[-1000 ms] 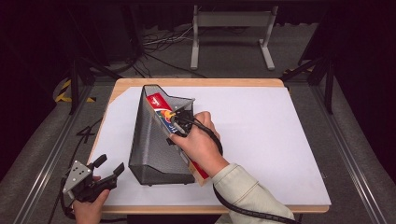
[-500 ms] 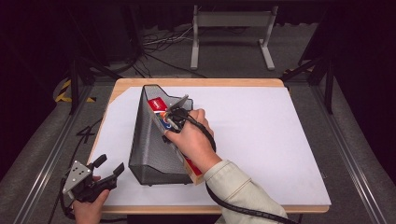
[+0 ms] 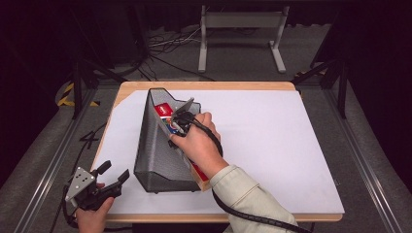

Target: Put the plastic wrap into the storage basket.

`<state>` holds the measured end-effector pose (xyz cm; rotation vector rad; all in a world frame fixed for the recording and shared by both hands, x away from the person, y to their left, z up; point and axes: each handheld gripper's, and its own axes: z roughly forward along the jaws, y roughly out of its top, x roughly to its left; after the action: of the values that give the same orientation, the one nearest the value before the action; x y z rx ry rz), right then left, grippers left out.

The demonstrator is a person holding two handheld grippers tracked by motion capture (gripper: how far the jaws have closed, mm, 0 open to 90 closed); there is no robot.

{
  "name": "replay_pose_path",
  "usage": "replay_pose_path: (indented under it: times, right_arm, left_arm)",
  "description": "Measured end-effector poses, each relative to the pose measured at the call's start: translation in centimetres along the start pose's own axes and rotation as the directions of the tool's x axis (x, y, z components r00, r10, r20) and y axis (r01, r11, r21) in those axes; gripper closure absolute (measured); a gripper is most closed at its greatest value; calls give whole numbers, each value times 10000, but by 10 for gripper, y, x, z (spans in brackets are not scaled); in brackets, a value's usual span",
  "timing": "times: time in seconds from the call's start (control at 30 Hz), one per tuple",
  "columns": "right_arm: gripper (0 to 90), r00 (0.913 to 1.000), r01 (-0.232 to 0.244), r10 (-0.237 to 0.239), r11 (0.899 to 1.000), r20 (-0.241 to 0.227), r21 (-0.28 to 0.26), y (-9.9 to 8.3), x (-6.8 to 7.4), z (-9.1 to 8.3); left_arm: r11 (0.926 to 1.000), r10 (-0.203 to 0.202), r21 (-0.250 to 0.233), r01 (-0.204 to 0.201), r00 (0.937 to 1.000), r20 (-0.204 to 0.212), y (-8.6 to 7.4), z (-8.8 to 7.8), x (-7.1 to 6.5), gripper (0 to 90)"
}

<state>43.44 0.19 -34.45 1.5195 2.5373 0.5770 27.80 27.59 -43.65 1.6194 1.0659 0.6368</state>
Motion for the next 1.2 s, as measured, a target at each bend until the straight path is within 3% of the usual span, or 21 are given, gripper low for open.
replay_pose_path:
  times: [0.23, 0.37, 0.6, 0.73, 0.8, 0.9, 1.0, 1.03, 1.17, 1.2]
  right_arm:
    - [392, 9999, 47, -48, 10000, 98, 39, 0, 0, -1]
    - [389, 9998, 155, -163, 9986, 148, 500, -1, -2, 5]
    - [375, 9993, 291, -295, 9994, 249, 161, 1, -2, 5]
    - [259, 9983, 587, -584, 9947, 66, -845, 1, -3, -2]
    - [253, 9980, 627, -629, 9940, 12, -897, 0, -2, -6]
    - [221, 9946, 1034, -1023, 9834, 149, -1494, -6, -5, -20]
    - [222, 9936, 1122, -1119, 9763, 118, -1852, -10, -8, -28]
    - [223, 9918, 1255, -1276, 9650, 57, -2304, -14, -10, -37]
    - [222, 9883, 1416, -1520, 9432, -116, -3005, -21, -13, -49]
    - [222, 9883, 1416, -1520, 9432, -116, -3005, -21, -13, -49]
  left_arm:
    - [9999, 27, 139, -29, 9999, 104, 0, 3, 0, 250]
    - [9999, 30, 133, -31, 9999, 134, 0, 4, 0, 250]
    - [9998, -10, 218, 7, 9999, 154, -1, 5, 0, 248]
    - [9997, -22, 245, 17, 9998, 190, 0, 6, 0, 248]
    - [9997, -32, 232, 28, 9998, 189, 0, 7, 1, 246]
    - [9994, 3, 360, -13, 9996, 279, 0, 11, -1, 246]
    - [9992, 69, 389, -82, 9994, 329, 0, 13, -1, 244]
    - [9991, 75, 426, -89, 9994, 326, 0, 14, -1, 241]
    - [9992, -41, 405, 31, 9997, 247, 0, 16, 0, 236]
    - [9992, -41, 405, 31, 9997, 247, 0, 16, 0, 236]
